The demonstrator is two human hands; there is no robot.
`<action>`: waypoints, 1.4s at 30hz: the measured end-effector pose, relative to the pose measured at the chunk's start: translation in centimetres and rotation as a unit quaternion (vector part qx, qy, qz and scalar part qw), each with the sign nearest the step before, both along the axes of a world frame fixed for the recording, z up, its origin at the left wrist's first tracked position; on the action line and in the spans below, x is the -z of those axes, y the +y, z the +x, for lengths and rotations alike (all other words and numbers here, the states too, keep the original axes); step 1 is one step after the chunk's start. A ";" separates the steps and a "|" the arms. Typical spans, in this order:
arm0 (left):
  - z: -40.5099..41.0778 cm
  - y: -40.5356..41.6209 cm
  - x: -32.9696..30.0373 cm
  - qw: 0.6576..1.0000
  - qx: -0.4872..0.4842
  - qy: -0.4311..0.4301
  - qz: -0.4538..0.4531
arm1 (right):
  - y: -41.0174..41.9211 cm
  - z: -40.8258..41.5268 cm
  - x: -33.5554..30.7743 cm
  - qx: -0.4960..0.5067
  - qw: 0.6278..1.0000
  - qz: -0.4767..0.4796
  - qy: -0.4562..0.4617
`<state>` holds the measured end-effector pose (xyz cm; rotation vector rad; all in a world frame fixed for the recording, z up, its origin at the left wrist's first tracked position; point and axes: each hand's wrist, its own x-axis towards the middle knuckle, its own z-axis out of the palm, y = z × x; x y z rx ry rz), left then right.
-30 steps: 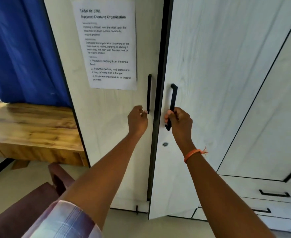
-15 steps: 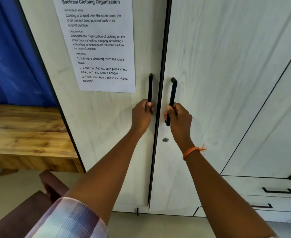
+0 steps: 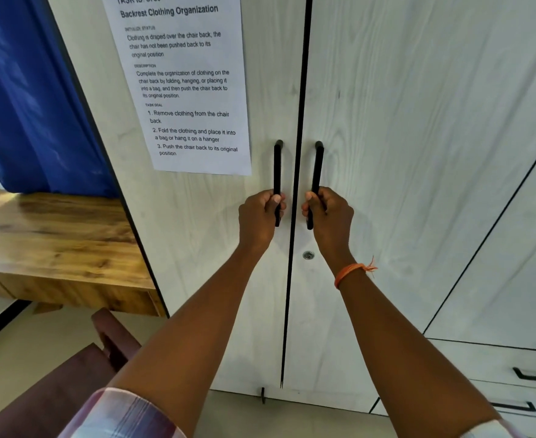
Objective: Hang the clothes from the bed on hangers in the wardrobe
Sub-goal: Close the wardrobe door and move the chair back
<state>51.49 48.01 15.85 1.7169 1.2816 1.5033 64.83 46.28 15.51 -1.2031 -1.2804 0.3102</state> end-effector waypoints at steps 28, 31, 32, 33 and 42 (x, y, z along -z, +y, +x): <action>-0.4 -0.6 2.5 0.994 -0.073 0.060 -0.057 | 1.4 -2.2 2.5 0.094 0.993 -0.073 0.003; -3.1 -3.8 5.4 0.987 -0.099 0.070 -0.107 | -1.0 -5.0 6.1 0.073 0.986 -0.143 0.048; -4.6 -5.1 6.6 0.983 -0.117 0.078 -0.117 | -2.0 -6.1 7.6 0.054 0.982 -0.173 0.055; -6.2 -6.5 7.7 0.979 -0.135 0.086 -0.129 | -2.9 -7.0 9.1 0.041 0.976 -0.205 0.059; -22.4 -22.5 15.1 0.856 -0.401 0.070 -0.320 | -10.5 -18.3 16.9 -0.202 0.888 -0.413 0.003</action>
